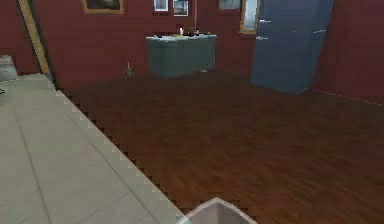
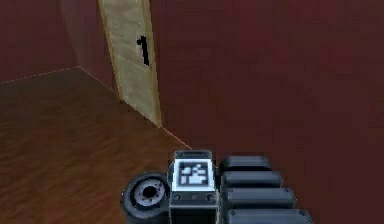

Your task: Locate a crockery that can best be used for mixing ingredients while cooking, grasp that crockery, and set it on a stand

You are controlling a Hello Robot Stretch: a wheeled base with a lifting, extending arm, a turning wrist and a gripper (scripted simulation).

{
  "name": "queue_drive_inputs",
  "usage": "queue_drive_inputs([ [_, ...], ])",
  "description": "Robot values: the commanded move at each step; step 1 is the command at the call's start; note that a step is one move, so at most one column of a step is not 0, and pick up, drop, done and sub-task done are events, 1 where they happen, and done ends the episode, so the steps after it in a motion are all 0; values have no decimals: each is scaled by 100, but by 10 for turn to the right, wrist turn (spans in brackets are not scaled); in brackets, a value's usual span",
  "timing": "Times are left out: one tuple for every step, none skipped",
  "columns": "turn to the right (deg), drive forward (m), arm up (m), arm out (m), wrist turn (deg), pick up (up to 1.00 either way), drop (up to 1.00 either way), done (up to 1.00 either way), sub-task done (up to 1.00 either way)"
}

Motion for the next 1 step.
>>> queue_drive_inputs([
  [-150, 0, 0, 0, 0, 0, 0, 0, 0],
])
